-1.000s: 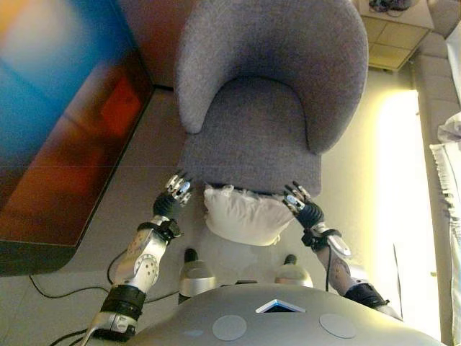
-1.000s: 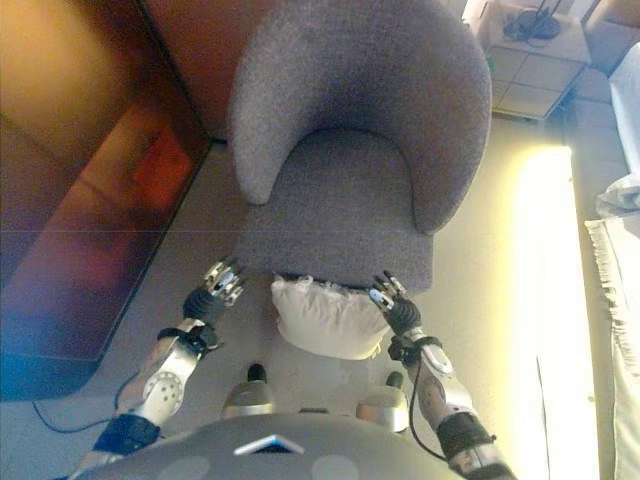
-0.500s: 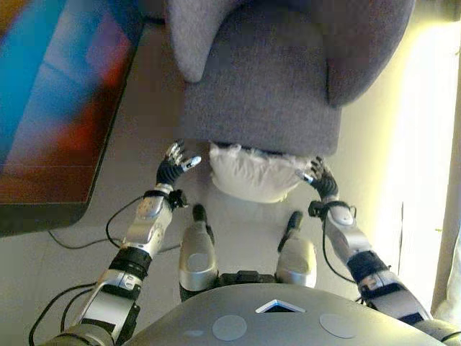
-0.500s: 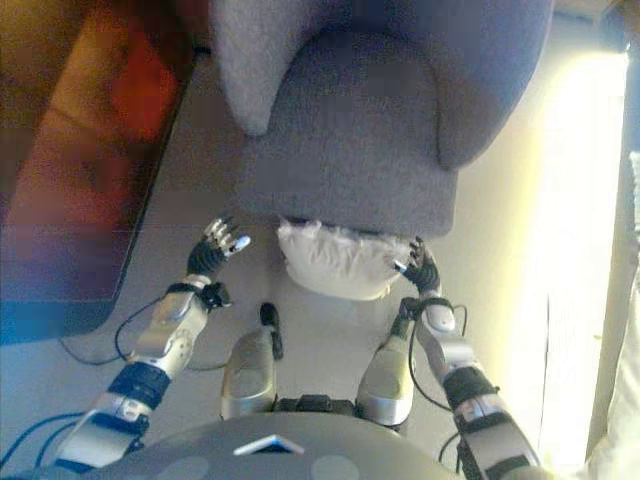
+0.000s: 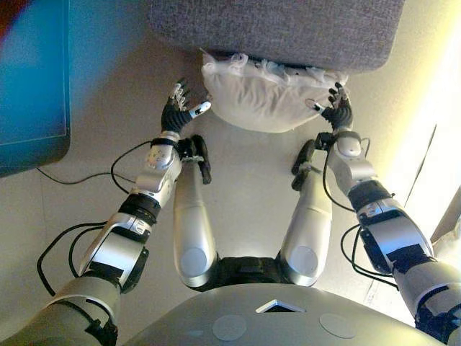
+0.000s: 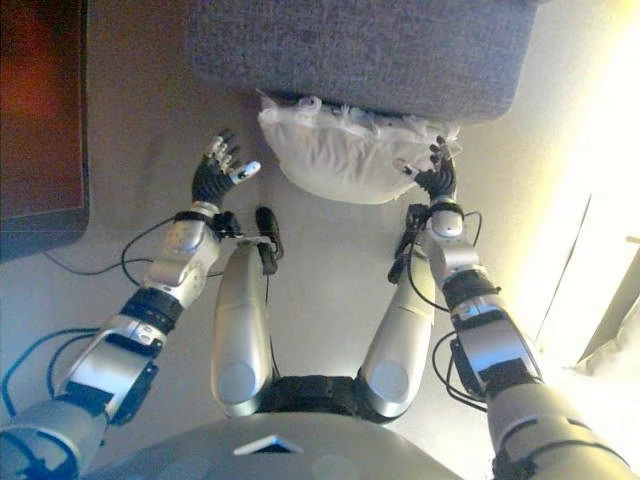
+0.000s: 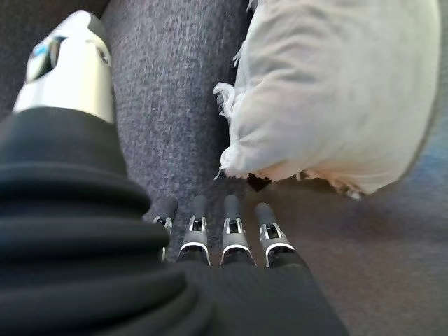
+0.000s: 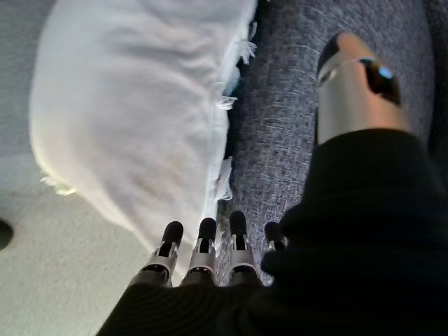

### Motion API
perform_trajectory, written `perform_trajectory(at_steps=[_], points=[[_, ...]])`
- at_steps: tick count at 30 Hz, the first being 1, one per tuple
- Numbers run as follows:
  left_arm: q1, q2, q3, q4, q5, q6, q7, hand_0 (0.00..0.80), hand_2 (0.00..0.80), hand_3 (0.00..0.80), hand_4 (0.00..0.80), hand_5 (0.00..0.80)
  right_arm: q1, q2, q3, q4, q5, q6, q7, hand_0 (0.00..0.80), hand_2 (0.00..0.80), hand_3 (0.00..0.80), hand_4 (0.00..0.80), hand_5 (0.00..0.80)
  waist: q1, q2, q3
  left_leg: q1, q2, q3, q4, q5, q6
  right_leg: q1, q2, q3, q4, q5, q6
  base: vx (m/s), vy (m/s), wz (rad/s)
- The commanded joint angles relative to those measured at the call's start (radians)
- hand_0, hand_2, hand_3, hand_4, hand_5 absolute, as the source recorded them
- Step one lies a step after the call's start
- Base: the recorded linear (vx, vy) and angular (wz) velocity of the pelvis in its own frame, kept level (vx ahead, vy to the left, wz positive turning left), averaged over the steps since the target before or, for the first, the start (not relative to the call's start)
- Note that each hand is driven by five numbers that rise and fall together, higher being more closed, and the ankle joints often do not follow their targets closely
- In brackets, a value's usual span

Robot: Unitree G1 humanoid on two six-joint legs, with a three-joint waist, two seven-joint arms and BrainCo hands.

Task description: Pick up the cushion and take it to the sofa

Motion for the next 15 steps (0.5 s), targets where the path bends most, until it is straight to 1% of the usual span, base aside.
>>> perform_trajectory(at_steps=[1,2,3,5,7,9,12,15], points=[[-0.017,-0.01,0.02,-0.011,-0.029,-0.056,0.007,0.0,0.0,0.0,0.0,0.0,-0.005,-0.067,-0.028,0.023,0.028,-0.028,-0.029,0.0,0.0,0.0,0.0,0.0,0.01,0.046,-0.032,-0.071,0.055,-0.025,0.027,0.014,-0.043,-0.126,0.0,0.105,0.129,0.003,-0.011,-0.027,-0.003,0.13],[-0.021,-0.01,0.022,-0.008,-0.032,-0.059,0.004,0.0,0.0,0.0,0.0,0.0,-0.012,-0.071,-0.031,0.03,0.022,-0.023,-0.029,0.0,0.0,0.0,0.0,0.0,0.008,0.05,-0.033,-0.092,0.057,-0.026,0.051,0.005,-0.04,-0.148,0.002,0.112,0.156,-0.007,-0.014,0.062,-0.01,0.07],[-0.029,-0.005,0.028,-0.008,-0.037,-0.059,-0.002,0.0,0.0,0.0,0.0,0.0,-0.026,-0.084,-0.034,0.043,0.018,-0.014,-0.031,0.0,0.0,0.0,0.0,0.0,0.005,0.056,-0.03,-0.122,0.066,-0.036,0.115,-0.046,-0.046,-0.183,0.006,0.13,0.223,-0.057,-0.008,0.064,-0.007,0.02],[-0.051,0.002,0.03,-0.006,-0.035,-0.056,-0.001,0.0,0.0,0.0,0.0,0.0,-0.05,-0.1,-0.039,0.068,0.042,-0.013,-0.038,0.0,0.0,0.0,0.0,0.0,0.002,0.061,-0.027,-0.173,0.069,-0.042,0.173,-0.069,-0.039,-0.239,0.009,0.146,0.283,-0.078,-0.012,0.032,-0.003,-0.01],[-0.075,0.013,0.026,-0.004,-0.03,-0.051,0.014,0.0,0.0,0.0,0.0,0.0,-0.076,-0.112,-0.056,0.092,0.063,-0.011,-0.042,0.0,0.0,0.0,0.0,0.0,-0.002,0.064,-0.022,-0.22,0.066,-0.047,0.228,-0.088,-0.034,-0.289,0.016,0.159,0.338,-0.097,-0.014,0.0,0.0,0.0],[-0.106,0.029,0.029,0.004,-0.045,-0.025,0.015,0.0,0.0,0.0,0.0,0.0,-0.1,-0.129,-0.071,0.115,0.071,-0.012,-0.044,0.0,0.0,0.0,0.0,0.0,-0.006,0.064,-0.018,-0.272,0.067,-0.054,0.292,-0.111,-0.027,-0.345,0.017,0.172,0.395,-0.112,-0.019,-0.003,0.001,-0.02],[-0.136,0.045,0.041,0.019,-0.069,0.022,-0.005,0.0,0.0,0.0,0.0,0.0,-0.105,-0.149,-0.085,0.113,0.056,-0.004,-0.064,0.0,0.0,0.0,0.0,0.0,-0.014,0.06,-0.014,-0.324,0.07,-0.059,0.358,-0.131,-0.022,-0.398,0.019,0.183,0.445,-0.121,-0.023,0.0,-0.001,-0.01],[-0.155,0.07,0.053,0.029,-0.089,0.048,-0.002,0.0,0.0,0.0,0.0,0.0,-0.099,-0.172,-0.099,0.093,0.077,-0.005,-0.073,0.0,0.0,0.0,0.0,0.0,-0.022,0.056,-0.013,-0.361,0.075,-0.066,0.403,-0.144,-0.019,-0.431,0.024,0.193,0.473,-0.128,-0.027,0.015,0.021,-0.05]])
